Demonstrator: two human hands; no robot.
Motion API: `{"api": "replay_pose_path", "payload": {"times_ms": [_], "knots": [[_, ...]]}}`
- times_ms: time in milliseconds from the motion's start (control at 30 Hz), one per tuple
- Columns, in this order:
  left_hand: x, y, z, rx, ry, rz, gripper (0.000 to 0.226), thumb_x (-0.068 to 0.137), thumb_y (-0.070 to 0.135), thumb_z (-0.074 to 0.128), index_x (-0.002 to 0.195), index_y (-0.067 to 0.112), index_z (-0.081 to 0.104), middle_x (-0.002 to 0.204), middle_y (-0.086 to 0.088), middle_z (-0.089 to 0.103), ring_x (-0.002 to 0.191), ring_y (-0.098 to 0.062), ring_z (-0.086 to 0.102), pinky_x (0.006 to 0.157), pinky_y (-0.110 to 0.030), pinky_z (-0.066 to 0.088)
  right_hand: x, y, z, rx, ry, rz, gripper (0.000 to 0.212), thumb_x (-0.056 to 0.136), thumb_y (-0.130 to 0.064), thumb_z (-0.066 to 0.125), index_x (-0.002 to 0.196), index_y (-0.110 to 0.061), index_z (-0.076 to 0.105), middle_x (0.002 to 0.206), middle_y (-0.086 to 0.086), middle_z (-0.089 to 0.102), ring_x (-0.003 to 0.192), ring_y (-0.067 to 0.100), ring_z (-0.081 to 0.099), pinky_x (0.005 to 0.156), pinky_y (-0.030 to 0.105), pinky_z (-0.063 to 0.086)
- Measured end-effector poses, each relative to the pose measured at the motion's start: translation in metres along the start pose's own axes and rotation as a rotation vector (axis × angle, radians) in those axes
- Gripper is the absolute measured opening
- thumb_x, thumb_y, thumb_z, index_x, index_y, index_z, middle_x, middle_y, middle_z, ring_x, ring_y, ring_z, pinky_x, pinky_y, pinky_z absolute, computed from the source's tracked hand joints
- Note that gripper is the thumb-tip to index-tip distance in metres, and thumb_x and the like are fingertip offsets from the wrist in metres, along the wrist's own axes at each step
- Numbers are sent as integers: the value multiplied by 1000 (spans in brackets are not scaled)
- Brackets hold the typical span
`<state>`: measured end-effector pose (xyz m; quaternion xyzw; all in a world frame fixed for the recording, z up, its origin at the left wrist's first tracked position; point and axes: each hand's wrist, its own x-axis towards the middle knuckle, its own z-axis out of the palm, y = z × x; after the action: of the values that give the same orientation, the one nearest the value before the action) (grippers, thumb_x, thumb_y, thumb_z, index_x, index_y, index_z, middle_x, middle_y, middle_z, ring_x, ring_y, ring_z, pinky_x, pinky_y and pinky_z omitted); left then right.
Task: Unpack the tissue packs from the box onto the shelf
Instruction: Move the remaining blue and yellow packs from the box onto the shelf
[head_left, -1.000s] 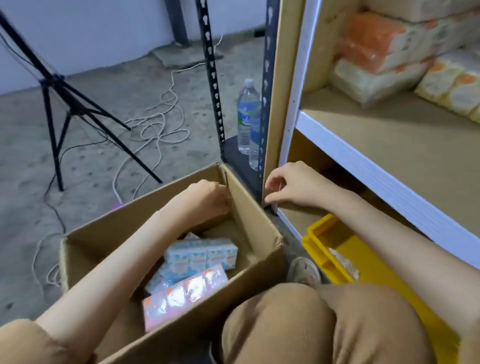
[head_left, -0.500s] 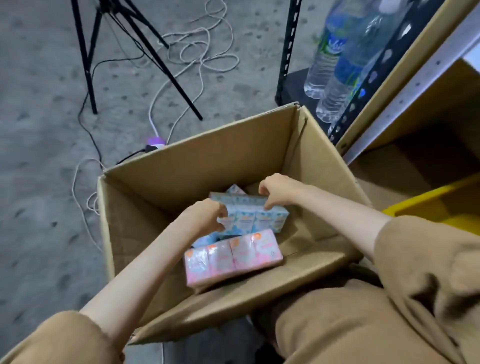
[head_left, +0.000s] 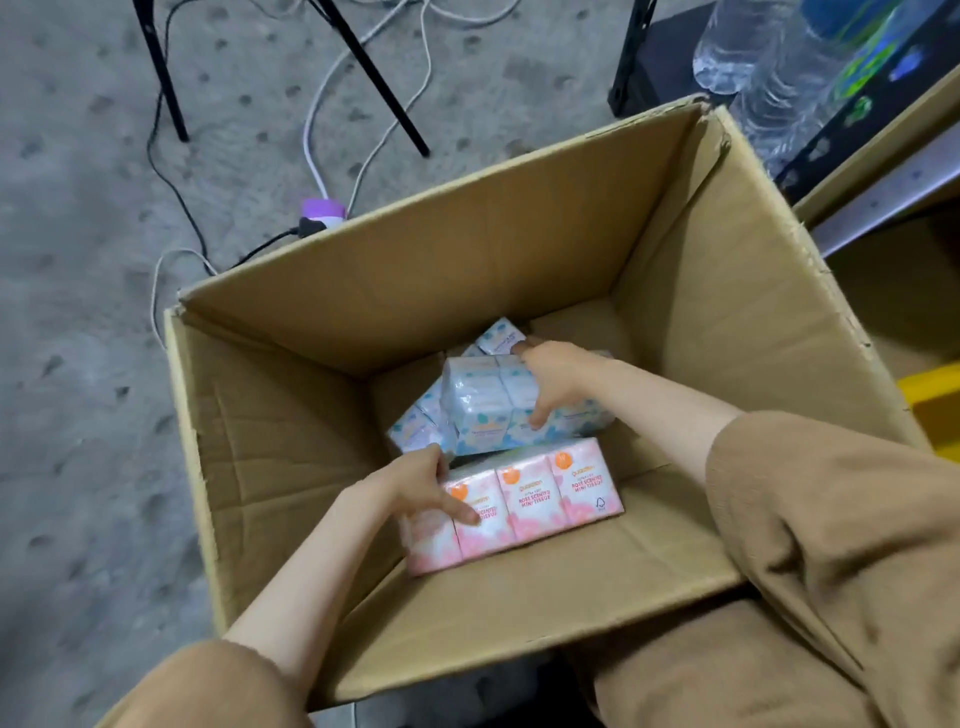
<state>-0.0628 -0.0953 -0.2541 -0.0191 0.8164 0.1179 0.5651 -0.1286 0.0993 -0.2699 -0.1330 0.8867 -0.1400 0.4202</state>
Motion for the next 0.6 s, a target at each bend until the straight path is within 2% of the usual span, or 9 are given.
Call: {"api": "replay_pose_path", "payload": {"times_ms": [67, 133, 167, 233, 367, 467, 533, 600], "knots": [[2, 0, 1, -6, -58, 18, 54, 69, 37, 80, 104, 19, 42, 106, 2, 46, 93, -14, 45, 60, -19, 38, -3, 4, -1, 5, 22, -17, 87, 59, -36, 83, 131, -7, 43, 127, 10, 53, 113, 27, 52, 92, 32, 45], [6, 5, 0, 50, -112, 34, 66, 70, 42, 77, 122, 18, 43, 122, 0, 46, 108, -16, 46, 84, -24, 45, -9, 11, -5, 28, 39, -13, 86, 56, -37, 84, 127, -10, 46, 124, 10, 54, 110, 27, 54, 90, 33, 47], [8, 8, 1, 75, -134, 31, 76, 70, 45, 76, 131, 18, 39, 131, -1, 43, 118, -18, 45, 98, -28, 42, -11, 16, -7, 53, 51, 0, 82, 54, -37, 84, 123, -11, 48, 122, 10, 56, 108, 27, 55, 88, 33, 48], [11, 12, 4, 57, -180, 17, 89, 65, 47, 78, 136, 19, 32, 137, 1, 39, 129, -21, 41, 110, -35, 36, -19, 25, -13, 108, 77, 36, 73, 54, -35, 85, 114, -11, 52, 118, 9, 59, 104, 27, 56, 84, 33, 48], [13, 16, 6, 5, -210, 15, 85, 67, 38, 80, 134, 22, 30, 127, 5, 44, 126, -20, 44, 111, -38, 37, -37, 37, -30, 279, 120, 87, 55, 56, -30, 85, 101, -14, 57, 109, 6, 64, 92, 20, 57, 77, 29, 48], [8, 21, 1, 26, -179, 32, 90, 63, 39, 82, 137, 23, 33, 130, 3, 50, 125, -20, 48, 110, -39, 39, -55, 36, -43, 384, 159, 93, 47, 61, -29, 83, 97, -13, 56, 99, -1, 60, 88, 15, 55, 68, 23, 44], [3, 26, 1, 79, -128, 69, 82, 62, 40, 82, 132, 22, 43, 131, 1, 54, 118, -20, 52, 104, -36, 43, -66, 32, -49, 420, 199, 93, 47, 63, -30, 82, 98, -12, 58, 98, -2, 60, 87, 14, 56, 70, 22, 43], [-6, 31, 1, 164, -54, 128, 67, 63, 40, 81, 120, 21, 51, 122, -2, 57, 105, -19, 55, 93, -31, 47, -80, 26, -53, 416, 242, 93, 44, 63, -30, 82, 94, -13, 55, 96, -2, 59, 86, 14, 56, 68, 23, 42]]}}
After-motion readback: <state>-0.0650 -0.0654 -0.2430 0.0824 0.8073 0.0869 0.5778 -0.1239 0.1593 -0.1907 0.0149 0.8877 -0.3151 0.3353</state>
